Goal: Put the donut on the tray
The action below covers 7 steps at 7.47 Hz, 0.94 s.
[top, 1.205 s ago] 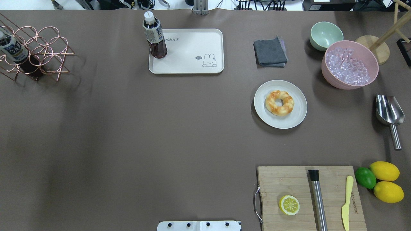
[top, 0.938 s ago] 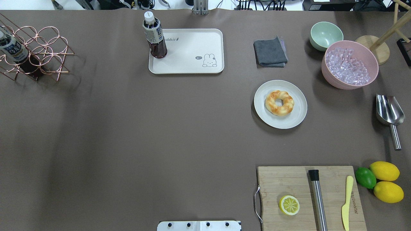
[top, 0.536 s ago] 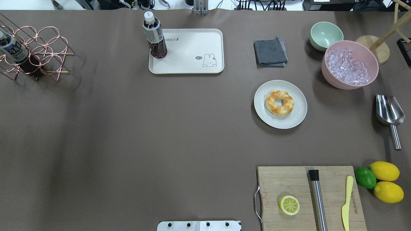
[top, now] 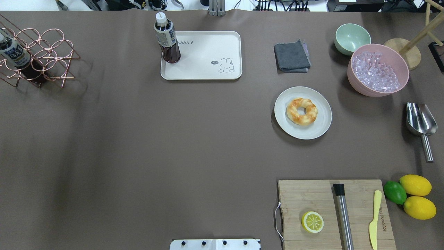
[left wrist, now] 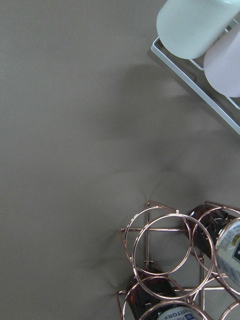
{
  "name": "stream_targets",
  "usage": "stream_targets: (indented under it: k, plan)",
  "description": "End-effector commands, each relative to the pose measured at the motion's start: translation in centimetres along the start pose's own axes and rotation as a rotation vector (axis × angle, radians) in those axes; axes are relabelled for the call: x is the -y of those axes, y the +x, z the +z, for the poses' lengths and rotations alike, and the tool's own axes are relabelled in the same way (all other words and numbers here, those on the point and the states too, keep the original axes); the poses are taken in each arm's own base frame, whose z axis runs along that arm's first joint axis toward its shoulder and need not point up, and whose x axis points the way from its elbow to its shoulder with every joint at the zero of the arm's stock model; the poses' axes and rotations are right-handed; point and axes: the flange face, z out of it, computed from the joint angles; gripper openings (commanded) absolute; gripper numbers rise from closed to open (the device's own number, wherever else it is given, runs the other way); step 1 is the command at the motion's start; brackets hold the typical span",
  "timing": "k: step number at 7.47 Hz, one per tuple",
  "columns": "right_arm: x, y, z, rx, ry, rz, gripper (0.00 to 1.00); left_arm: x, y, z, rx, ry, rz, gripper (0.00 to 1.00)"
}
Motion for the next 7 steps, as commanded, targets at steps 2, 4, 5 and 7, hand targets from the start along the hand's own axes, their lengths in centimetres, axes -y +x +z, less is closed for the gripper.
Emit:
stream_targets:
  k: [2,4,5,7]
  plan:
    - [-0.2,0.3,-0.6,0.000,0.014,0.009,1.00,-0.1,-0.1,0.1,0.002,-0.002,0.015,0.99]
    - [0.2,-0.7,-1.5,0.012,0.042,0.022,1.00,-0.1,-0.1,0.1,0.001,-0.002,0.015,0.99]
    - [1.0,-2.1,-1.8,0.017,0.048,0.033,1.00,-0.1,0.0,0.0,0.000,-0.001,0.016,0.99]
    - [3.7,-8.5,-2.2,0.024,0.043,0.177,1.00,0.0,0.1,0.0,0.000,0.000,0.017,0.99]
